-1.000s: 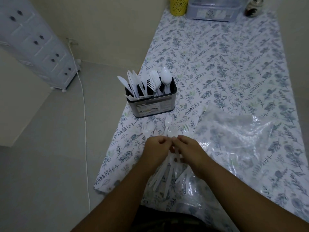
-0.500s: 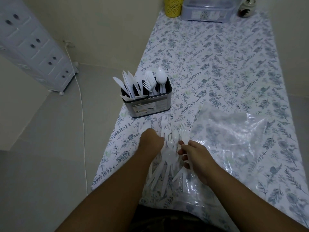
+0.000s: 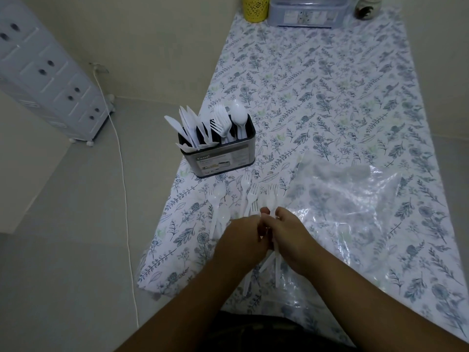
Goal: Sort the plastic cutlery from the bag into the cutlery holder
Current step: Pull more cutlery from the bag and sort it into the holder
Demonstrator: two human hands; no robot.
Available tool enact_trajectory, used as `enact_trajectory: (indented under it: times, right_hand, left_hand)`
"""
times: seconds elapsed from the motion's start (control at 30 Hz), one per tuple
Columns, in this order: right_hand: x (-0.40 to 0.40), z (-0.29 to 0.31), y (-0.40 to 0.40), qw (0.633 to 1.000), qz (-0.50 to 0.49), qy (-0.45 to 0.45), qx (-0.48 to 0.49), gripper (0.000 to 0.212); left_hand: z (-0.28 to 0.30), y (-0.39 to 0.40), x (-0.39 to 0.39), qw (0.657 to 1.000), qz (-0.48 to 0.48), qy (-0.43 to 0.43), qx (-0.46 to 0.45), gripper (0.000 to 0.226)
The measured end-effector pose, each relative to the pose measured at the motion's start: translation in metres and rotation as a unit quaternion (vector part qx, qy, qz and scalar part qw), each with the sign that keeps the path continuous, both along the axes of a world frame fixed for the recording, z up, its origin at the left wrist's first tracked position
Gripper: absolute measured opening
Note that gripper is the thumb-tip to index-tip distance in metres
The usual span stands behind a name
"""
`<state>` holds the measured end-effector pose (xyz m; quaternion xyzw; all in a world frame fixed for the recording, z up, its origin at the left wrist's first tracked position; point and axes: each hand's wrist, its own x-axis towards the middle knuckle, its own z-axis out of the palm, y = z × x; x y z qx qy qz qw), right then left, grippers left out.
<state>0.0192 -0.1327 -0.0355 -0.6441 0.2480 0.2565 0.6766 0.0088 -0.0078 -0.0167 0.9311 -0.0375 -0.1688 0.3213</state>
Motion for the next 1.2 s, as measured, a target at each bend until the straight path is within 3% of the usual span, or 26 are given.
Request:
enact_trajectory:
  times: [0.1,0.3,0.47,0.63,0.93,1.03,1.13,1.2]
  right_hand:
    - [-0.003,0.002,-0.006,1.0,-0.007,0.018,0.014,0.019]
    - [-0.011,0.0,-0.019,0.999,-0.016,0.037,-0.009,0.025]
    - [-0.017,0.0,-0.024,0.998,-0.028,0.057,-0.012,0.025]
    - [-0.019,-0.003,-0.029,0.997,-0.038,0.067,-0.004,0.025]
    - [-0.018,-0.001,-0.028,0.997,-0.043,0.056,-0.011,0.026]
    - [-0.016,0.0,-0.028,0.997,-0.059,0.05,0.004,0.023]
    - [-0.013,0.0,-0.026,0.994,-0.081,0.049,0.06,0.022]
    - [-0.012,0.004,-0.022,0.99,-0.083,0.05,0.106,0.022]
  left_hand:
    - [-0.001,0.006,0.003,0.999,-0.011,-0.005,-0.031,0.021]
    - [-0.023,0.021,0.033,0.986,0.165,-0.002,0.001,0.013]
    - [-0.044,0.011,0.064,0.984,0.139,0.036,0.109,0.018]
    - [-0.047,0.002,0.074,0.982,0.143,0.077,0.099,0.03]
    - [-0.043,0.006,0.065,0.976,0.185,0.094,0.071,0.029]
    - [-0.025,0.01,0.053,0.982,0.183,0.054,0.009,0.02]
    - [-0.011,0.008,0.03,0.974,0.162,0.105,-0.116,0.012]
    - [-0.011,0.003,0.013,0.971,0.145,0.121,-0.145,0.012]
